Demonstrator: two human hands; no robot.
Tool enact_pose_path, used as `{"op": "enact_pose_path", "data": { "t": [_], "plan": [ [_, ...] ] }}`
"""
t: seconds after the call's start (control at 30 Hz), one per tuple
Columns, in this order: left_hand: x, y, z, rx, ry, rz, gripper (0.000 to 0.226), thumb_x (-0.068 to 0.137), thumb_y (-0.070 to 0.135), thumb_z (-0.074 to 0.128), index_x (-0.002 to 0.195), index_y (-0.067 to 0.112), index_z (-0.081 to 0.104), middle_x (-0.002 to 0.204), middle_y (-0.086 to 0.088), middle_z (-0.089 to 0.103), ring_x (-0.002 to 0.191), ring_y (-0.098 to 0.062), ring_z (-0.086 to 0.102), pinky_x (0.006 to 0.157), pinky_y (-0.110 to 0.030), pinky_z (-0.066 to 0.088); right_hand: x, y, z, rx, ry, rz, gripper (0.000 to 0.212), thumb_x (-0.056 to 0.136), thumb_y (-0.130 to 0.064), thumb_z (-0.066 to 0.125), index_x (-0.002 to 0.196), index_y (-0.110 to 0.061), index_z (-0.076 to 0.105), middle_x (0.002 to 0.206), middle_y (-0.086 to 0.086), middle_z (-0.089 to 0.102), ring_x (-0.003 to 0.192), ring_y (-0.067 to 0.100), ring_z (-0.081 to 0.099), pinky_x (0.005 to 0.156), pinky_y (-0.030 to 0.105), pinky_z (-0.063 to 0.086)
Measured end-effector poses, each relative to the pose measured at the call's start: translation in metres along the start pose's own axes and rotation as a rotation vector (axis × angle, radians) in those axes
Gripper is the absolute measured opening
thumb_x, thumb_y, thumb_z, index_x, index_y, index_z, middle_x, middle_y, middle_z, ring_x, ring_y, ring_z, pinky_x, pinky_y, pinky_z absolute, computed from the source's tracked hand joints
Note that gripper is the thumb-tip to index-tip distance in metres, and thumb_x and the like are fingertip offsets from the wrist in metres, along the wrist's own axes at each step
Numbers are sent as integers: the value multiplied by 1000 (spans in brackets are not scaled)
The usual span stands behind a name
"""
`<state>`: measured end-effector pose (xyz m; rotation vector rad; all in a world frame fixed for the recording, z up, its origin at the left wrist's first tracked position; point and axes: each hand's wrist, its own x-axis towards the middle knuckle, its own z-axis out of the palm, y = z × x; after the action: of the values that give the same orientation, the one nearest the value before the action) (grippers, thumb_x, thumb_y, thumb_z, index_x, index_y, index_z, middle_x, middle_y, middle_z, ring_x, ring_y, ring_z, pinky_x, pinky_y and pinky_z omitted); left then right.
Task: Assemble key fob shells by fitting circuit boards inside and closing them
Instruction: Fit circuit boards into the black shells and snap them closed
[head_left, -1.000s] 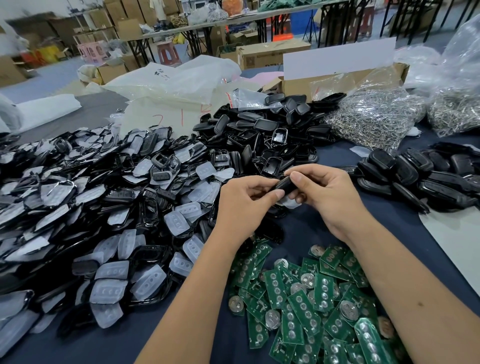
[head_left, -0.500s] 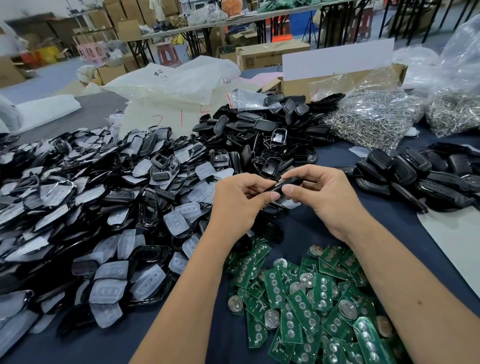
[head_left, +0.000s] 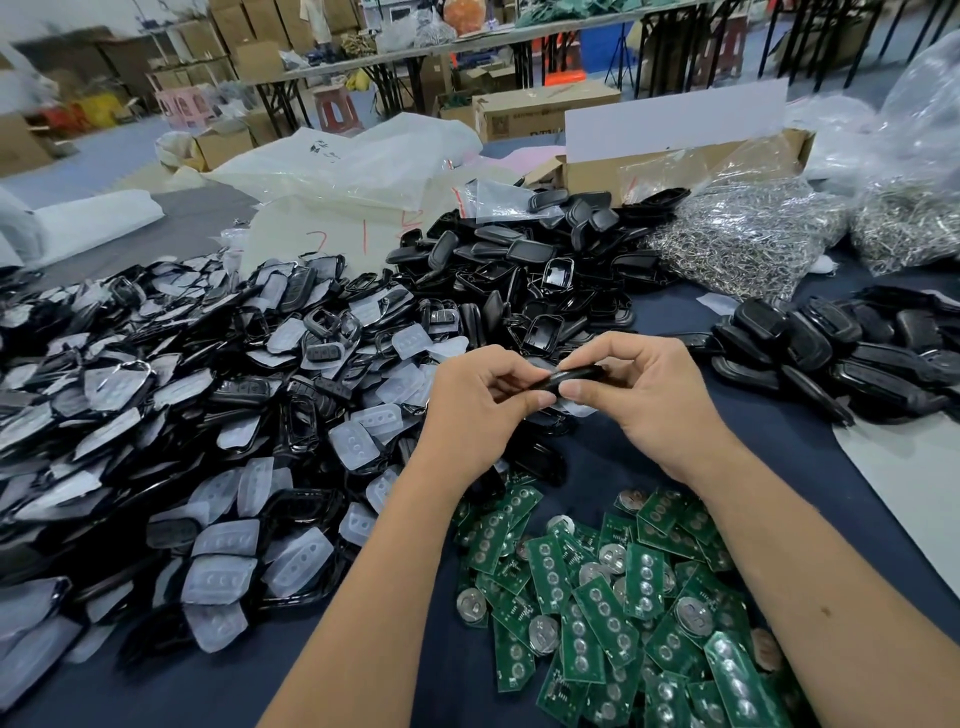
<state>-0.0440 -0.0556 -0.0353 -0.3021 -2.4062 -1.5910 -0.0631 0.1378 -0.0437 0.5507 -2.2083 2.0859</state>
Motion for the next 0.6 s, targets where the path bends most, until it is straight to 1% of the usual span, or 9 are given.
{"op": "enact_pose_path", "data": {
  "t": [0.07,0.13,0.17,0.27,0.3,0.4,0.47,0.53,0.6],
  "plan": [
    [-1,-1,2,135,28,63,27,76,5,89,86,27,76,86,9,73,81,-6,70,75,-25,59,0,1,3,-94,4,-43,25,80,1,86,89,-21,79,84,1,78,77,16,74,75,30,59],
    [-2,0,4,201,44,115,26,75,8,89,92,23,77,90,11,72,85,-7,69,76,-30,59,-1,1,5,-158,3,-78,25,79,0,88,92,-20,78,90,-2,77,84,16,75,78,33,61],
    [-2,1,6,209,49,130,29,74,7,88,95,23,76,90,13,72,86,-8,69,76,-30,59,-1,1,6,-179,4,-90,26,79,-1,89,92,-20,77,92,-4,77,87,16,75,80,34,62],
    [-3,3,6,219,62,150,40,74,7,87,102,28,67,87,16,71,86,-4,69,74,-23,58,-1,0,5,-194,-8,-111,28,80,-4,89,94,-25,77,97,-6,76,93,16,74,85,40,62],
    [-3,3,6,219,67,148,42,74,6,87,102,29,66,86,16,71,85,-4,69,74,-23,59,-1,0,5,-188,-18,-115,27,81,-6,88,95,-27,77,98,-6,76,94,16,74,87,42,62],
    [-3,2,6,200,60,120,41,75,7,86,99,30,63,82,13,71,84,-6,70,78,-32,61,-1,1,6,-194,-17,-126,25,83,-11,87,93,-33,78,97,-6,76,94,19,74,85,50,61],
    [-3,3,6,180,54,107,40,74,7,86,96,28,61,80,11,70,83,-8,69,80,-36,60,1,2,6,-203,-9,-132,22,83,-10,87,93,-28,80,96,-4,76,92,23,73,82,54,59],
    [-2,2,5,160,50,103,39,72,5,87,93,25,60,80,10,68,83,-9,69,81,-38,60,1,3,6,-203,-18,-141,20,83,-7,86,95,-23,80,96,-4,76,92,24,72,82,54,58],
    [-2,2,5,148,40,106,37,73,4,87,91,23,62,81,10,68,84,-10,68,80,-36,60,1,4,7,-195,-19,-143,20,84,-6,85,95,-22,80,96,-4,77,91,25,72,82,54,58]
  ]
}}
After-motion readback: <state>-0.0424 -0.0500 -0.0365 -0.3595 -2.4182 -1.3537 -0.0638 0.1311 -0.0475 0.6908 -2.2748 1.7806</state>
